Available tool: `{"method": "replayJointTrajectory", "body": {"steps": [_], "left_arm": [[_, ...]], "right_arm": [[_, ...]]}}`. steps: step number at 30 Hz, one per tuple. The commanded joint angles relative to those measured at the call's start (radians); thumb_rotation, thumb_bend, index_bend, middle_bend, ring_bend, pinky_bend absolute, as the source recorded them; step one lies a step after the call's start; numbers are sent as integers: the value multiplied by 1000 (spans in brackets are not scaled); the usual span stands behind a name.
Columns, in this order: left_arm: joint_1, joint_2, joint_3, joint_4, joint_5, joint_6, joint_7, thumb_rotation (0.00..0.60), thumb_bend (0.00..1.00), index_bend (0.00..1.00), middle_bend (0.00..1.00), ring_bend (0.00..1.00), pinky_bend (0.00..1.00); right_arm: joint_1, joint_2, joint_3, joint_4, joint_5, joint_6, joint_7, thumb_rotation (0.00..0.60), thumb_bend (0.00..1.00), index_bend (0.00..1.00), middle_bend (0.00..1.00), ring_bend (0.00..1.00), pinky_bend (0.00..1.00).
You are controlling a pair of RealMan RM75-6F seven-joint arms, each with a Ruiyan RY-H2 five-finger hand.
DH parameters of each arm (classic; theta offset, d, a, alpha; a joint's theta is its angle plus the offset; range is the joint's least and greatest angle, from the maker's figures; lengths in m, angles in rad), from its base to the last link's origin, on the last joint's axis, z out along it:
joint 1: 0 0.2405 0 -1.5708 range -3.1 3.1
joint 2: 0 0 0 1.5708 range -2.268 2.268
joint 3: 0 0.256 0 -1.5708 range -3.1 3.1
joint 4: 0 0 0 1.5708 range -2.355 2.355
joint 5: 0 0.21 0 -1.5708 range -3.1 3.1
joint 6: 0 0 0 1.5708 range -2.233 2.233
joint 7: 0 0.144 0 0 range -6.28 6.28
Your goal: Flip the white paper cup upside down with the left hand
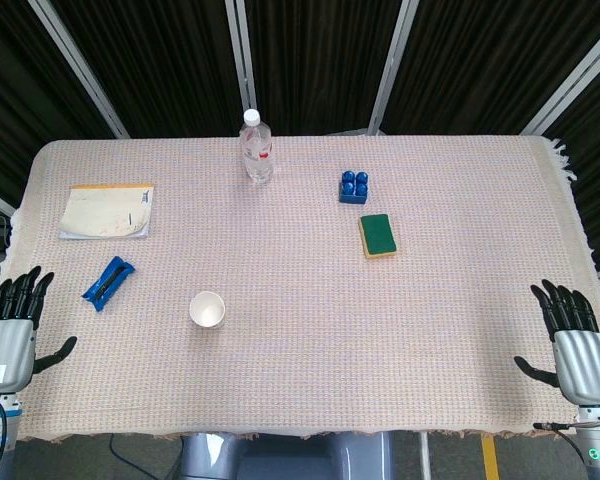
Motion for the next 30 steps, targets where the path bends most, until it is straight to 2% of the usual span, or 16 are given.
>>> {"method": "replayJointTrajectory", "body": {"steps": [1, 18, 25, 30], "left_arm": [[-1, 0, -1, 1, -1, -2, 0, 600, 136, 0, 0, 0, 0], [-32, -8, -11, -15, 7, -44, 15, 600, 133, 0, 0, 0, 0], [-125, -1, -55, -109, -54, -180, 118, 600, 127, 8, 0, 0, 0], [-205, -8, -96, -195, -140, -284, 233, 600, 127, 119, 0, 0, 0]], "right_arm": [[0, 0, 0, 0, 1, -2, -1, 600, 0, 0, 0, 0, 0], [0, 3, 4, -4, 11, -7, -2, 600, 0, 0, 0, 0, 0], [-1, 7, 2, -8, 9, -9, 0, 600, 0, 0, 0, 0, 0], [0, 10, 1, -7, 9, -14, 6, 600, 0, 0, 0, 0, 0]]}}
